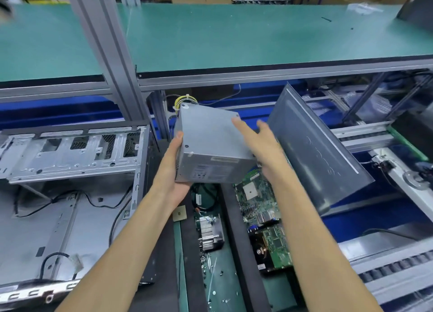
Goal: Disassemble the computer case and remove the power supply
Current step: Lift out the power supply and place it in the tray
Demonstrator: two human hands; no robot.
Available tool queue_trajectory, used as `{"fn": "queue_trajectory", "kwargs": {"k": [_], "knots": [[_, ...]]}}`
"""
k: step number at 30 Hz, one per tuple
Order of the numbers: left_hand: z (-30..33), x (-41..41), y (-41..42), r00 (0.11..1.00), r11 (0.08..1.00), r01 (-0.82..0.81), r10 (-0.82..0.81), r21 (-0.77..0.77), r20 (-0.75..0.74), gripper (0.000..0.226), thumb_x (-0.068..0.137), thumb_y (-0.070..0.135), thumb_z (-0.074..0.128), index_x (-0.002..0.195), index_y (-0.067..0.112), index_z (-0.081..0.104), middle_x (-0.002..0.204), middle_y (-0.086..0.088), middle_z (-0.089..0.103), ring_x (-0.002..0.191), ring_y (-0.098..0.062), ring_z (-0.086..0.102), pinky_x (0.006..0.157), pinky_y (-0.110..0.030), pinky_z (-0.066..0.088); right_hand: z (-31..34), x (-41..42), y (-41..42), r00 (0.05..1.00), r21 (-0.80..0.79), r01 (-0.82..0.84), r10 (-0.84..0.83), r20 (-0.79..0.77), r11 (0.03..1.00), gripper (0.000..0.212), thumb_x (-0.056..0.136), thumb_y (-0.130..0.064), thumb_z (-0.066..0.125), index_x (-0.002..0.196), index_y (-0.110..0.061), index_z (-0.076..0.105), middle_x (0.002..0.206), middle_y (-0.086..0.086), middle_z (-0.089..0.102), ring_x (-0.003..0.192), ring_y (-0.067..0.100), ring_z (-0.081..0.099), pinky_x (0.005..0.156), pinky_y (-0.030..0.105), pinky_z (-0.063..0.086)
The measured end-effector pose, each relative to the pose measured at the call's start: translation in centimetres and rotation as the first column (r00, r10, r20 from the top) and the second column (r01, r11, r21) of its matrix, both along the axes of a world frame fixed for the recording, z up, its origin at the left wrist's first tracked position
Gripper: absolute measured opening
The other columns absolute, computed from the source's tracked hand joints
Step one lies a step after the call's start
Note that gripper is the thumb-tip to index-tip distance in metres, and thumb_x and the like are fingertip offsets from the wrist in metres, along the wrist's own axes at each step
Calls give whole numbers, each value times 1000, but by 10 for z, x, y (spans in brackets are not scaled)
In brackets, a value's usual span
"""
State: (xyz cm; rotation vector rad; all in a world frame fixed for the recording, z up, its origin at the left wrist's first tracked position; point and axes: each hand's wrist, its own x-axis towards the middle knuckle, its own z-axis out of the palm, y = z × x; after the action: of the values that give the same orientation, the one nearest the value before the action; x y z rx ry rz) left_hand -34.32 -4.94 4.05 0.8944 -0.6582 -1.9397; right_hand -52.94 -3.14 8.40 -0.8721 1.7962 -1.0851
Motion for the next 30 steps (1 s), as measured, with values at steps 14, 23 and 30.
{"fn": "queue_trajectory", "kwargs": {"k": [14, 23, 30], "knots": [[17, 26, -15, 884, 984, 167, -122, -61, 452, 96, 50, 47, 92, 132, 12, 56, 121, -8, 70, 117, -32, 64, 102, -50, 50, -51, 3, -2, 865, -125, -89, 139, 482, 988, 50, 80, -49, 80, 119, -19, 72, 112, 4, 76, 103, 26, 73, 90, 44, 58], [34, 38, -42, 806, 980, -71, 167, -188, 568, 88, 45, 46, 94, 120, 23, 53, 107, 1, 74, 96, -18, 73, 79, -38, 59, -123, 27, -23, 917, -21, 15, -5, 400, 1000, 25, 105, -21, 43, 100, -26, 68, 110, 0, 72, 89, 11, 71, 83, 32, 59], [33, 55, -54, 804, 952, -263, 305, -154, 511, 70, 65, 34, 90, 121, 18, 51, 102, 1, 75, 75, -7, 74, 50, -23, 55, -186, 53, -43, 802, 208, -444, 491, -340, 871, 53, 99, -6, 45, 152, -10, 39, 146, 13, 51, 126, 29, 56, 102, 36, 46]]}}
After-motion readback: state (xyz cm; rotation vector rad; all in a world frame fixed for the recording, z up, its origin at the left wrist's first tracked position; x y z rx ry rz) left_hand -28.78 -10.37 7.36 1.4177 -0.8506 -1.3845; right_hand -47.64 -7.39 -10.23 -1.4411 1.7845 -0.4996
